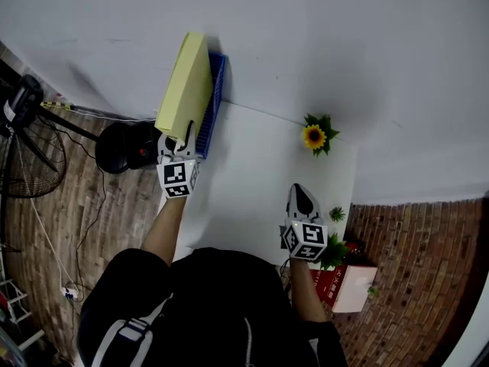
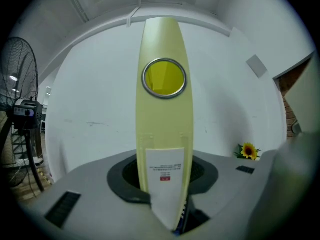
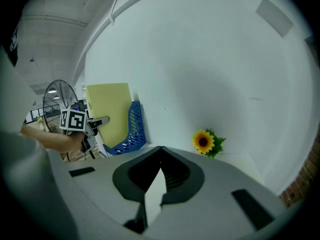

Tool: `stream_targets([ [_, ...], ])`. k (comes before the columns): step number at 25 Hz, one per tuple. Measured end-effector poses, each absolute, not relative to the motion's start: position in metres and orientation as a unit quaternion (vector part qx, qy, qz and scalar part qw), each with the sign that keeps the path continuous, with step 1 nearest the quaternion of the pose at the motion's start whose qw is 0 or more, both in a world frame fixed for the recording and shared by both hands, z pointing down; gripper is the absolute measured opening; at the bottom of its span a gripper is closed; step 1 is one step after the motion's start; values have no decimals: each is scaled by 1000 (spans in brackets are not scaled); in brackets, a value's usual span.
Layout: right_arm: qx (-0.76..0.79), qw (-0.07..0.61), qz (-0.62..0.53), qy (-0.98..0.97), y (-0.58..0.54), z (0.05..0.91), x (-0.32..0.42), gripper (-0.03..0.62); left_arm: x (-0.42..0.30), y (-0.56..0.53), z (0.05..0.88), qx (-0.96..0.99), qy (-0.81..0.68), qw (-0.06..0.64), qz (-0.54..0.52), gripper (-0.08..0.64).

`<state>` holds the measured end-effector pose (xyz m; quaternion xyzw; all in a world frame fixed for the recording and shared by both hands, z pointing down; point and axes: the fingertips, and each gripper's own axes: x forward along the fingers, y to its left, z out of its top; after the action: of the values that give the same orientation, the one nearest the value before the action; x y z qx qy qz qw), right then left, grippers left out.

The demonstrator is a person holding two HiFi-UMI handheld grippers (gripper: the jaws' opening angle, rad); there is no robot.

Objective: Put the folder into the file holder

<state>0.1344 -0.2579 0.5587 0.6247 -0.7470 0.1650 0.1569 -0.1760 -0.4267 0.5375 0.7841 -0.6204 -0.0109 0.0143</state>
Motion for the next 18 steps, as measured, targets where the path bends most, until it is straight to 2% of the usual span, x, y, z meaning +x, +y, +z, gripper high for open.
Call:
stream_targets([
  [18, 637, 163, 177, -732, -250, 565, 150, 8, -171, -443, 581, 775, -630, 35, 26, 164],
])
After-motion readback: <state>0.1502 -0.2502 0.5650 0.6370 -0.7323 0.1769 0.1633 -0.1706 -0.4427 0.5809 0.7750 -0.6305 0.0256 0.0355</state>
